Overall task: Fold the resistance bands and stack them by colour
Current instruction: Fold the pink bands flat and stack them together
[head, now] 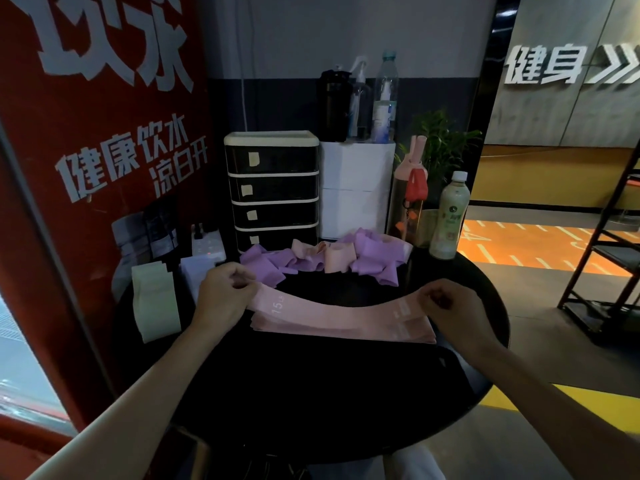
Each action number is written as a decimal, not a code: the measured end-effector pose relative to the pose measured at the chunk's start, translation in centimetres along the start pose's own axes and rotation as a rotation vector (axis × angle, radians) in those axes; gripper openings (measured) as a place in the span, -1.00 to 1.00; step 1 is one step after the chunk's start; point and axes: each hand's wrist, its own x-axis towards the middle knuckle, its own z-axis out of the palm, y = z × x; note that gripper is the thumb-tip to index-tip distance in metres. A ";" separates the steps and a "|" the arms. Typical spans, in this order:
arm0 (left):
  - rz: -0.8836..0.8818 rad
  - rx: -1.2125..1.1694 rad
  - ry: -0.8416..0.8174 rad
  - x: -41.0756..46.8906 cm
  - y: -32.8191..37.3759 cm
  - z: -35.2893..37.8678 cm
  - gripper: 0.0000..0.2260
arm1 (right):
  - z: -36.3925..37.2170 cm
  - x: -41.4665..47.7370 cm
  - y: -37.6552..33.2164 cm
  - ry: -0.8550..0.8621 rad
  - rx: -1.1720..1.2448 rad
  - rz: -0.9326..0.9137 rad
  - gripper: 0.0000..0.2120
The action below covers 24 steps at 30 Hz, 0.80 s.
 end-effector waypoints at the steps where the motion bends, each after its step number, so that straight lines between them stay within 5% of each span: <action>1: 0.022 0.013 0.008 0.0 0.0 0.2 -0.89 | 0.1 -0.1 0.1 -0.005 -0.006 0.005 -0.92; 11: 0.117 0.132 0.017 0.3 -1.5 1.6 -0.77 | 1.0 -1.3 2.0 -0.009 -0.078 0.011 -0.93; 24: 0.093 0.149 -0.009 -0.6 -4.0 2.4 -0.84 | 1.0 -1.2 3.0 -0.045 -0.100 0.037 -0.91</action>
